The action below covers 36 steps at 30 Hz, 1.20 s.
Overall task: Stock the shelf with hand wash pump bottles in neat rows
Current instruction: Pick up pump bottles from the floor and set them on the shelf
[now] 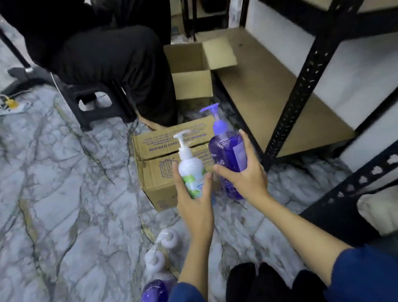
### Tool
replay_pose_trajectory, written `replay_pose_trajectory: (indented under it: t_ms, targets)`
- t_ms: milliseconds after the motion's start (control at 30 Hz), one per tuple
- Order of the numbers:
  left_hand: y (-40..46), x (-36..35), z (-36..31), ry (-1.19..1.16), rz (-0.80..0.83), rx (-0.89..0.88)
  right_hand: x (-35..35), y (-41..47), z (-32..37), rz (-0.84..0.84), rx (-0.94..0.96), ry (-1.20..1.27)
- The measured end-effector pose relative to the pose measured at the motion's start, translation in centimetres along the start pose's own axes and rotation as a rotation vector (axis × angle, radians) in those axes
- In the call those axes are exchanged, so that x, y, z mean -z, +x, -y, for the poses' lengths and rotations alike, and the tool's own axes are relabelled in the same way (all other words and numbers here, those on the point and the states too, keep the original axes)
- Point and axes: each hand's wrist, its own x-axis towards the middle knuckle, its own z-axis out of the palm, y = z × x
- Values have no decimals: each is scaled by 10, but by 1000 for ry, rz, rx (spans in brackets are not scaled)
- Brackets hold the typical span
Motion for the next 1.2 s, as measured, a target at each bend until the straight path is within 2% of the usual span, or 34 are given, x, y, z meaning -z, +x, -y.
replay_pose_trajectory:
  t_ms: [167,400,700,967,1200]
  targets:
    - [0,6,-67,-81,-4,-112,40,-12,63,-139,115,78]
    - [-31,8,-163,-189,97,-263,103,-42,150,-271,265,103]
    - [-101,-4,-267,-279,205,-423,207,-100,214,-554,377,67]
    - [-181,-48,-328,-412,468,-541,316,-159,249,-894,411,-8]
    - [-244,-98,-365,-517,690,-570,388,-189,243,-1111,342,-121]
